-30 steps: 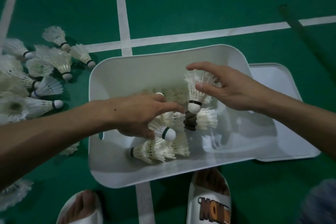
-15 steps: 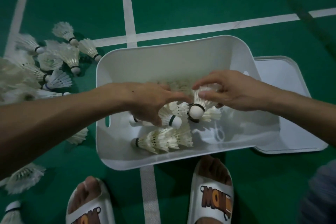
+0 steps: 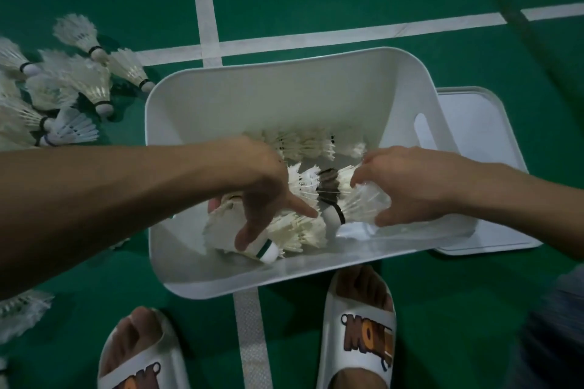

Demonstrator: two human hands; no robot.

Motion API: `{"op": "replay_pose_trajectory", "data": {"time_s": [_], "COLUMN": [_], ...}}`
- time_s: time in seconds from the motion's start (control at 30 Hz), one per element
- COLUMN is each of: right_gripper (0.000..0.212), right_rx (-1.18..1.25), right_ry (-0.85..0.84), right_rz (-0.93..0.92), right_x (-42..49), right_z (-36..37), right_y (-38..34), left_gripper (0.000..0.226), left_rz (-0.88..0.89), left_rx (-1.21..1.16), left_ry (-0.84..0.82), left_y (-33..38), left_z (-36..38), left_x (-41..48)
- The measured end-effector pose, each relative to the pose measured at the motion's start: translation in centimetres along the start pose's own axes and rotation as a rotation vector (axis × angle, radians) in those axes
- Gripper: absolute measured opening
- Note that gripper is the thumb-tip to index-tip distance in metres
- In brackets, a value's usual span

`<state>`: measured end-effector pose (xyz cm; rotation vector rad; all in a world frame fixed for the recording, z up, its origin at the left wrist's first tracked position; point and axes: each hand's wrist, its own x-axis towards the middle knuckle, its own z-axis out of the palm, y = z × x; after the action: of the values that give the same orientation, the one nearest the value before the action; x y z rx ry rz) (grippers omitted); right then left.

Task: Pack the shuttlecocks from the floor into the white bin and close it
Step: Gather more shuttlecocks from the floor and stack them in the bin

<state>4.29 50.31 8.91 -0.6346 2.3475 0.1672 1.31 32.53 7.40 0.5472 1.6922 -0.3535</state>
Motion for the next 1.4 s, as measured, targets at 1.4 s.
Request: {"op": "replay_pose_trajectory", "data": {"time_s": [1.4], "right_gripper": [0.041], "right_rx": [0.685], "right_ry": [-0.186], "right_rz": [0.189], "right_x": [5.3], "right_z": [3.9], "right_y": [-3.2], "left_gripper": [0.107], "left_rz": [0.112], "left_rx": [-0.191], "left_ry": [-0.041], "left_y": [-2.2], "left_z": [2.2], "left_x": [1.5]}}
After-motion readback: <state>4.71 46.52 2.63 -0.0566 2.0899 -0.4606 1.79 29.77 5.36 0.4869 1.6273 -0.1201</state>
